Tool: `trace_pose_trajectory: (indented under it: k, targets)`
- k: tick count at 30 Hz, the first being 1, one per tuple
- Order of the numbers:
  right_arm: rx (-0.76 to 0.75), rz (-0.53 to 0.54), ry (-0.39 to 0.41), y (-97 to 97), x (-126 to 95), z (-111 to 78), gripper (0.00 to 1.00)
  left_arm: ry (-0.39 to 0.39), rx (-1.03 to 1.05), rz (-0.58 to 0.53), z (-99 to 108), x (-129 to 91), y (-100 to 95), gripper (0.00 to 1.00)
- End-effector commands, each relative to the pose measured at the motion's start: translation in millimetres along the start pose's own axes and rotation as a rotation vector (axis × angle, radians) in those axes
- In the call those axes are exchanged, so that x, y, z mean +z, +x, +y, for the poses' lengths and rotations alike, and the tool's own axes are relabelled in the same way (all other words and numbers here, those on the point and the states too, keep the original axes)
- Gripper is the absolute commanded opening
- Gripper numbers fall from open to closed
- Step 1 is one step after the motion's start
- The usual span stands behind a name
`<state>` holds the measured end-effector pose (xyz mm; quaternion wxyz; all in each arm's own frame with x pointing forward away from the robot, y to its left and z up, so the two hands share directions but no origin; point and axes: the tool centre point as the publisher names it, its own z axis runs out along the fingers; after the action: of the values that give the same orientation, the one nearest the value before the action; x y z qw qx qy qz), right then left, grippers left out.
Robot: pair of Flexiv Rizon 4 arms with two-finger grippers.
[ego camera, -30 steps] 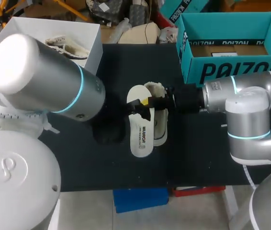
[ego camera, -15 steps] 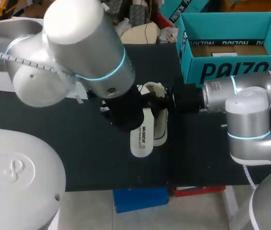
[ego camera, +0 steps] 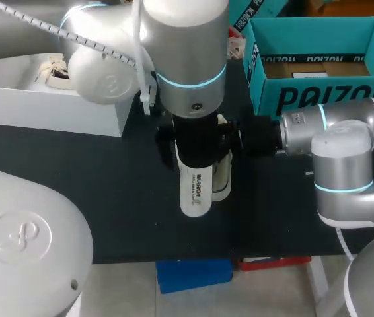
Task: Take the shoe out of the shoebox, open the shoe tongue, remove and reinsert the insole, then place the shoe into the shoebox
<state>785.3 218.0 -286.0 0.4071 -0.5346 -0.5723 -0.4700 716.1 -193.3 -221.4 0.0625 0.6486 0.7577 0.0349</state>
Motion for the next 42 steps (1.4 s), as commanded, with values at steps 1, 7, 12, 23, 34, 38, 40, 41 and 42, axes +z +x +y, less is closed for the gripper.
trace_pose_trajectory:
  k: [1, 7, 12, 23, 34, 38, 40, 41, 42]
  targets:
    - [0.001, -0.001, 0.000, -0.3, 0, -0.1, 0.00, 0.001, -0.005, 0.066, 8, -2, -1.6, 1.00]
    - [0.001, -0.001, 0.000, -0.3, 0, -0.1, 0.00, -0.002, -0.008, 0.049, 28, -1, -4.1, 1.00]
    - [0.001, -0.001, 0.000, -0.3, 0, -0.1, 0.00, 0.002, -0.007, 0.031, 50, 1, -8.0, 1.00]
    - [0.001, -0.001, 0.000, -0.3, 0, -0.1, 0.00, 0.004, -0.025, 0.009, 109, 12, -12.6, 1.00]
    - [0.001, -0.001, 0.000, -0.3, 0, -0.1, 0.00, -0.003, -0.039, -0.024, 153, 16, -22.4, 1.00]
    - [0.001, -0.001, 0.000, -0.3, 0, -0.1, 0.00, -0.007, -0.041, -0.029, 154, 14, -24.3, 1.00]
    - [0.001, -0.001, 0.000, -0.3, 0, -0.1, 0.00, -0.008, -0.041, -0.031, 150, 13, -23.8, 1.00]
    - [0.001, -0.001, 0.000, -0.3, 0, -0.1, 0.00, -0.008, -0.041, -0.032, 147, 12, -23.4, 1.00]
    - [0.001, -0.001, 0.000, -0.3, 0, -0.1, 0.00, -0.008, -0.041, -0.033, 143, 10, -22.8, 1.00]
